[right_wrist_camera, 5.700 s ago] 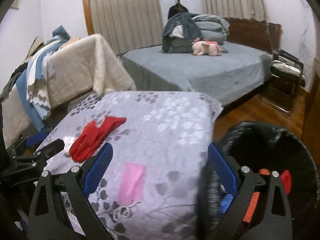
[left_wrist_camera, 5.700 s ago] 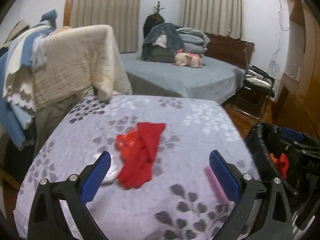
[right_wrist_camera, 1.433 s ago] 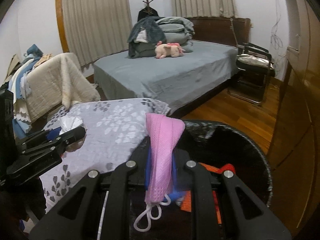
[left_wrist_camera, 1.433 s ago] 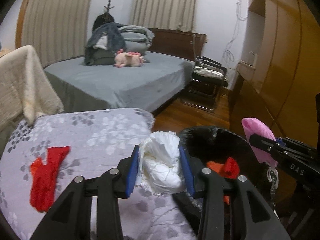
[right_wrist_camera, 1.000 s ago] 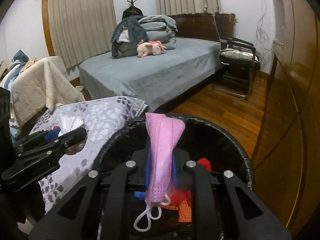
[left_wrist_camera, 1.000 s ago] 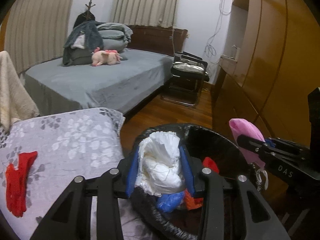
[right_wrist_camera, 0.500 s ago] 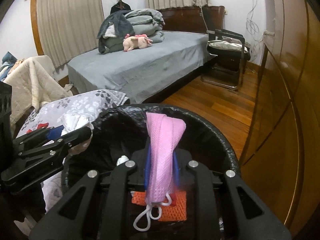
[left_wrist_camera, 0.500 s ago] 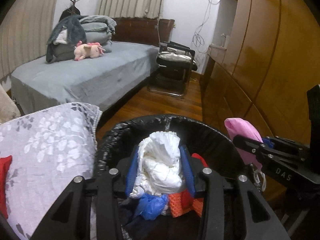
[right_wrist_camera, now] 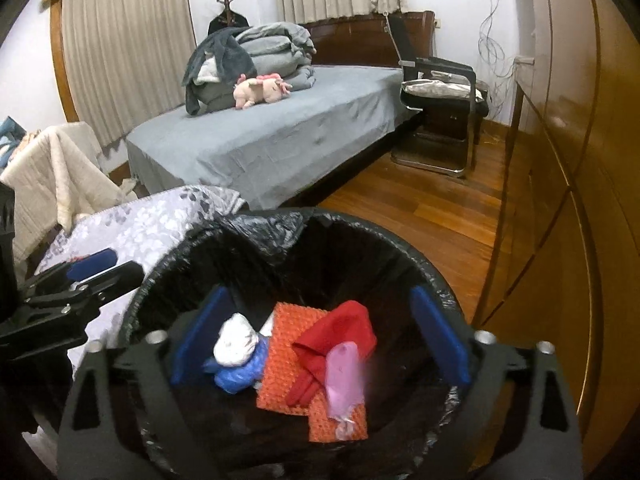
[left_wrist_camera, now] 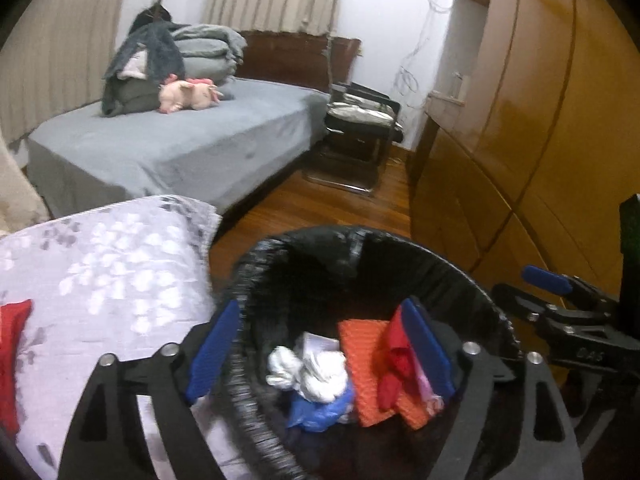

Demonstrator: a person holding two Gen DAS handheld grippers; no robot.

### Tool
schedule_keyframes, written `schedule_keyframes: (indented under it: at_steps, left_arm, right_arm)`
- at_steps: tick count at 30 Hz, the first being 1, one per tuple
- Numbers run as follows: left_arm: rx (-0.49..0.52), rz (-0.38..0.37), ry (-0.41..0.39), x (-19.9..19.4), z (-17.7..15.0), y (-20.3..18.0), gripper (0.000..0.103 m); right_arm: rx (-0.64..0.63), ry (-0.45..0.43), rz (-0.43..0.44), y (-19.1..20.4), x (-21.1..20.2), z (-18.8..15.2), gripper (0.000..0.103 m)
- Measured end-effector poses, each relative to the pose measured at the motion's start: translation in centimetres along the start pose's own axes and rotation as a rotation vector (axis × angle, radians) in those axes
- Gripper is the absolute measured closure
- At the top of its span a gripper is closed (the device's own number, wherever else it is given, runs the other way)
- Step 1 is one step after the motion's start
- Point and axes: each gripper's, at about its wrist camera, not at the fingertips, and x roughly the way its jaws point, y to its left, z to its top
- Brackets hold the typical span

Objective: Collect trash
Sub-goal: 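Open both tools to drop the tissue and pink mask into the bin, then return both tools to the bed and grasp the red gloves with the right tool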

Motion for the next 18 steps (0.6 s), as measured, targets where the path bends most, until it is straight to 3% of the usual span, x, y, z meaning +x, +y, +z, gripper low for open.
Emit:
schedule_keyframes:
  at_steps: [4, 18]
  left_arm:
    - [-0.03, 0.072, -0.039, -2.6, 0.1, 2.3, 0.009]
    - [-0.152, 0.329, -0.122, -12.4, -2.5, 13.3, 0.008]
  right_arm:
    - [-0.006, -0.014, 0.032, 1.6, -0.6, 0.6, 0.008]
    - [-0.11, -0.024, 0.188, 12.6, 0.2, 2.4, 0.008]
